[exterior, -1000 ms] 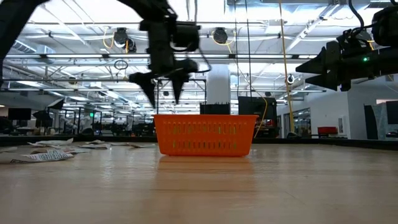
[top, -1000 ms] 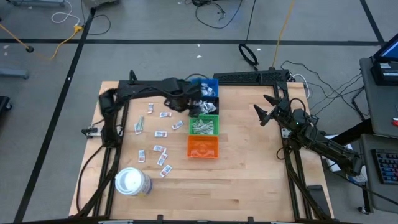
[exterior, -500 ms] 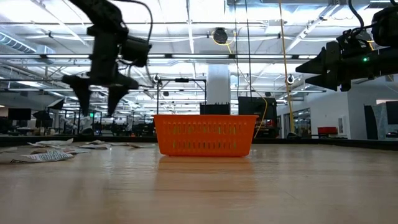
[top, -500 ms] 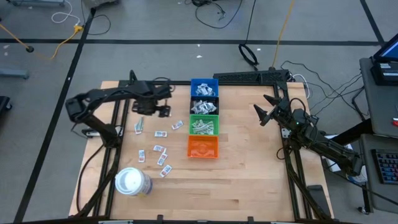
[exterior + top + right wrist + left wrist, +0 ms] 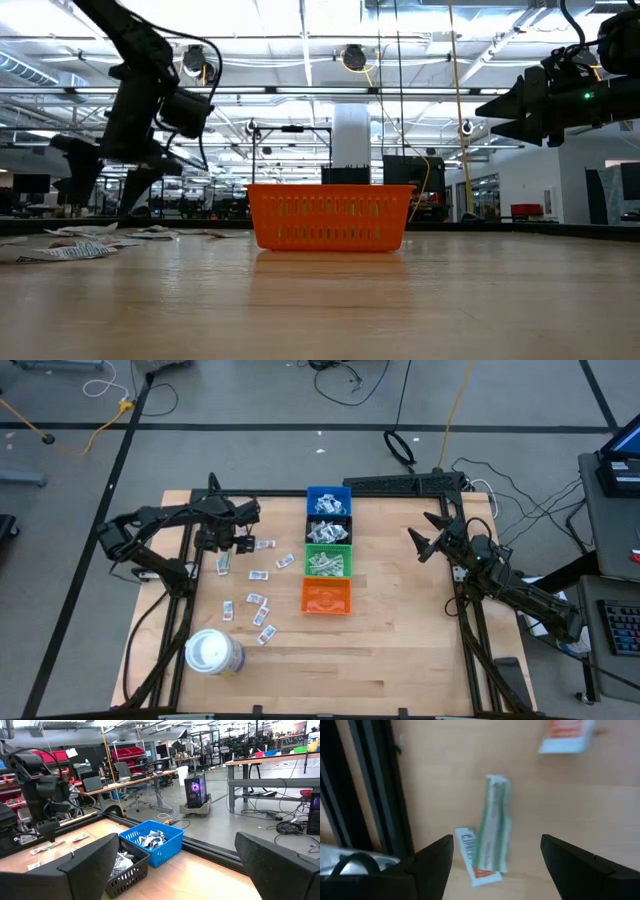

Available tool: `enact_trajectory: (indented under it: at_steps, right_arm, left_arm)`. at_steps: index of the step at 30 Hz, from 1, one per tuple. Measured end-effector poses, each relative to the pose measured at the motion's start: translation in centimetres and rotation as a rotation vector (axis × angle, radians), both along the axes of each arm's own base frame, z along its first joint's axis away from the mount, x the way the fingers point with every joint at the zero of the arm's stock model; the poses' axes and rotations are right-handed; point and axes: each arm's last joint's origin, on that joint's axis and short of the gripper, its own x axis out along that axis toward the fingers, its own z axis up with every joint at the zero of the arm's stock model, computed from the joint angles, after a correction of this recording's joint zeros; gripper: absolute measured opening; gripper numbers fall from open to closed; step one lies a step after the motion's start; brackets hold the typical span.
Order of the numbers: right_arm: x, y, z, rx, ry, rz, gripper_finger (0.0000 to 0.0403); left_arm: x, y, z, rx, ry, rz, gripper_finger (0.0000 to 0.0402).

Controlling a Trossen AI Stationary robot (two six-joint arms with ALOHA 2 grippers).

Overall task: Pick & Place First Aid Supplies
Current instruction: Put the green bandage into the green bin

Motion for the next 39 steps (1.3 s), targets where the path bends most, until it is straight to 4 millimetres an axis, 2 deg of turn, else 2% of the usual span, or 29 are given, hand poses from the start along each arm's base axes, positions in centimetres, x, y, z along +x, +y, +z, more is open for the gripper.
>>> enact_trajectory:
  at_steps: [5,9,17,22,33,35,39]
  right_arm:
    - [0.0,0.0,0.0,0.0,0.0,0.0,0.0393]
    - [0.0,0.0,0.0,0.0,0.0,0.0,0.0393]
    - [0.0,0.0,0.0,0.0,0.0,0.0,0.0393]
    - [0.0,0.0,0.0,0.0,0.0,0.0,0.0393]
    - [0.0,0.0,0.0,0.0,0.0,0.0,0.0393]
    - [0.0,0.0,0.0,0.0,0.0,0.0,0.0393]
    - [0.0,0.0,0.0,0.0,0.0,0.0,0.0393]
  left_arm:
    - [-0.4,0.0,-1.7,-0.001,0.084,0.022,0.0292]
    - [-0.4,0.4,-2.6,-0.002,0.138,-0.044,0.0279]
    - [0.5,1.0,-3.2,-0.034,0.024,-0.204,0.024]
    - [0.6,1.2,-3.2,-0.059,-0.03,-0.164,0.0188]
    - [0.9,1.2,-3.3,-0.11,-0.113,-0.157,0.0022]
    - [0.9,1.2,-3.3,-0.117,-0.124,-0.154,0.0008]
    - [1.2,1.0,-2.9,-0.138,-0.139,-0.164,0.0008]
